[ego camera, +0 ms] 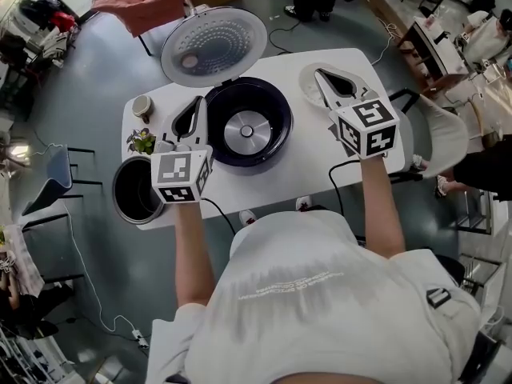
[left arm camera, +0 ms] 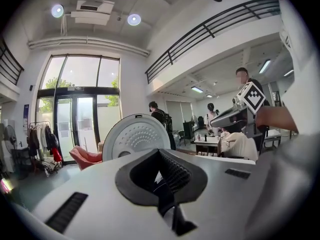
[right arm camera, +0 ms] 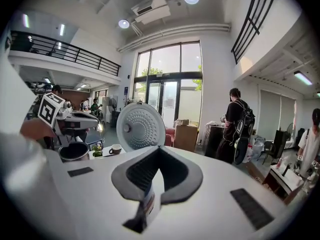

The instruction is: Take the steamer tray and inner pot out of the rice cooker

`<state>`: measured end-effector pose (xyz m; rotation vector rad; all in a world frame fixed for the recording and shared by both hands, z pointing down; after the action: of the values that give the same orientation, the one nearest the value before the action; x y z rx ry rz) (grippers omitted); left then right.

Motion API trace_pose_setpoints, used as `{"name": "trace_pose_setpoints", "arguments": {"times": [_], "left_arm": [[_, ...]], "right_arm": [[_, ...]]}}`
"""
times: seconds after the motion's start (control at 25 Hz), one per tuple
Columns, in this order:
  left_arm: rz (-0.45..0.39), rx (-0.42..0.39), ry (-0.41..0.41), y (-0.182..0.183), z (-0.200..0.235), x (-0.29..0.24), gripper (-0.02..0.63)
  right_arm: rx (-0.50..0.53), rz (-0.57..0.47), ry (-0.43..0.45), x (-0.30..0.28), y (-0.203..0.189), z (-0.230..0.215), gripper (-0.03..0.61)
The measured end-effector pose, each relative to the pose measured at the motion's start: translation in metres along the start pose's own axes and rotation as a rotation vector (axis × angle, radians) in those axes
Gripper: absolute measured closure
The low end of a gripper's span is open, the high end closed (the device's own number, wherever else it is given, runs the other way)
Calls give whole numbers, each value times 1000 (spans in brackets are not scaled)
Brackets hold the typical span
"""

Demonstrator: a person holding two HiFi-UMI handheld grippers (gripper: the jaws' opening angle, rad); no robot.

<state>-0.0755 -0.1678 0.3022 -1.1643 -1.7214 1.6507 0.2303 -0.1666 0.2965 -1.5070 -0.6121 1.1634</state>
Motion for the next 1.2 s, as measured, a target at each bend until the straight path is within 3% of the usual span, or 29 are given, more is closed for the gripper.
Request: {"name": "trace_pose_setpoints", "arguments": {"times": [0.44, 1.2], "left_arm": [[-39, 10, -16, 16, -5, 4, 598], [-15, 35, -7, 13, 0, 8, 598]], "right_arm": [[50, -39, 38, 9, 12, 7, 554], [18, -37, 48, 4, 8, 6, 554]]}}
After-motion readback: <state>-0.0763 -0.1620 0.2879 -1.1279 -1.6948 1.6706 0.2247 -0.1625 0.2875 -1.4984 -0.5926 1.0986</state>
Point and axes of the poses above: the fingertips, and each gripper's own axes: x backward along the fingers, z to its left, y out of its top, the point moved 8 cm from there along x, backward along the fingers, and after that the axes turned 2 degrees about z, right-handed, at the moved point
